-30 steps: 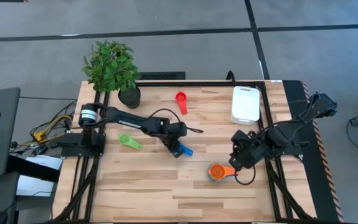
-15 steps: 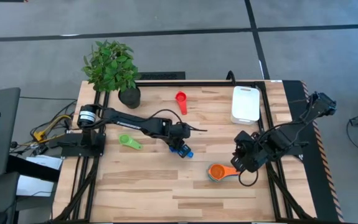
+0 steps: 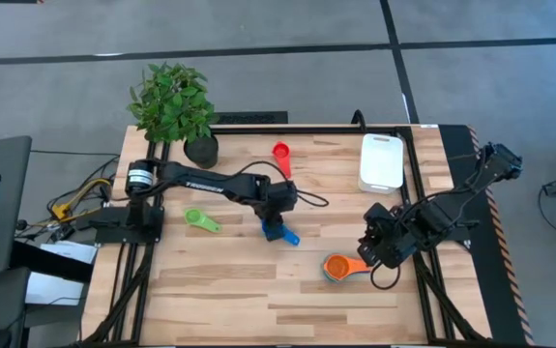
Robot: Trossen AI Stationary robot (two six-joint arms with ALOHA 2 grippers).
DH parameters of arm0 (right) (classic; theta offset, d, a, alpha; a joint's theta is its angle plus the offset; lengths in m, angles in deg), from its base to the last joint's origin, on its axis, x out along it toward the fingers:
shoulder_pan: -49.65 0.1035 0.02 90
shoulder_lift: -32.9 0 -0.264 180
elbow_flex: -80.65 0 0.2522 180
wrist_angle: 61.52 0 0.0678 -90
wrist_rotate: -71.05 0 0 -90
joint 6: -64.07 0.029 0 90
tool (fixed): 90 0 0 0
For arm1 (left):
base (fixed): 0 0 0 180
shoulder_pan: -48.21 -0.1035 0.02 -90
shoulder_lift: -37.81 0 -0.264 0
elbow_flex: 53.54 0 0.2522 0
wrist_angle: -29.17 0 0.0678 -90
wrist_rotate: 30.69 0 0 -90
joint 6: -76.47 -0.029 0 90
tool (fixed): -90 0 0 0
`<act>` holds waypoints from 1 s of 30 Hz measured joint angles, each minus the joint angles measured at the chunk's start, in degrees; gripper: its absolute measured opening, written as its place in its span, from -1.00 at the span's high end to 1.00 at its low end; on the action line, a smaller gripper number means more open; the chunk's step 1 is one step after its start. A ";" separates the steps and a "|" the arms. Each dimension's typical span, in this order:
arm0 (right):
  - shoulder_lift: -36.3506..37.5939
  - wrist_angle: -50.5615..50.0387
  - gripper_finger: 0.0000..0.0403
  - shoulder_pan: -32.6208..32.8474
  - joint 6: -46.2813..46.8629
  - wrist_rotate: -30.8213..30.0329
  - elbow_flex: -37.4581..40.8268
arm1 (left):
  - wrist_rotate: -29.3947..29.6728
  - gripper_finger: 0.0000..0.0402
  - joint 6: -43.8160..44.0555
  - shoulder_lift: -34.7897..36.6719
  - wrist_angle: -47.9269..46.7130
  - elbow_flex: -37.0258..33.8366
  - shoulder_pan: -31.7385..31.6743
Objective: Nest measuring cups in basket
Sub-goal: Stack the blue measuring cup on the orange measuring cup
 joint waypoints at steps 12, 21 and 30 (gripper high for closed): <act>-0.34 0.59 0.08 3.40 7.13 -0.26 -0.04 | -1.35 0.74 -4.45 -4.05 -3.83 0.05 -1.91; -0.33 0.47 0.26 4.87 10.30 -2.95 -0.04 | -3.53 0.99 3.84 -3.11 -4.66 0.35 -1.78; -0.33 0.40 0.30 4.72 10.16 -3.56 -0.04 | 2.49 0.99 10.66 -3.08 -20.34 9.66 -1.47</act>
